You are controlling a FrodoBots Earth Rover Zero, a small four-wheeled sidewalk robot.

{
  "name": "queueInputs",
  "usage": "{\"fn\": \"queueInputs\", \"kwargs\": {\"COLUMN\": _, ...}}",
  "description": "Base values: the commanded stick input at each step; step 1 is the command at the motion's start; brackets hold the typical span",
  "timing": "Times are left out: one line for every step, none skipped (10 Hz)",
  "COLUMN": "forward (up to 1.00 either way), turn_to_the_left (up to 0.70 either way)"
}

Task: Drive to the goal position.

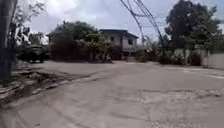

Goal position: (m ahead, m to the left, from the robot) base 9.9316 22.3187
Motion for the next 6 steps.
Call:
{"fn": "queueInputs", "kwargs": {"forward": 0.95, "turn_to_the_left": 0.00}}
{"fn": "queueInputs", "kwargs": {"forward": 0.95, "turn_to_the_left": 0.00}}
{"fn": "queueInputs", "kwargs": {"forward": 0.95, "turn_to_the_left": 0.00}}
{"fn": "queueInputs", "kwargs": {"forward": 0.95, "turn_to_the_left": 0.00}}
{"fn": "queueInputs", "kwargs": {"forward": 0.95, "turn_to_the_left": 0.00}}
{"fn": "queueInputs", "kwargs": {"forward": 0.95, "turn_to_the_left": 0.00}}
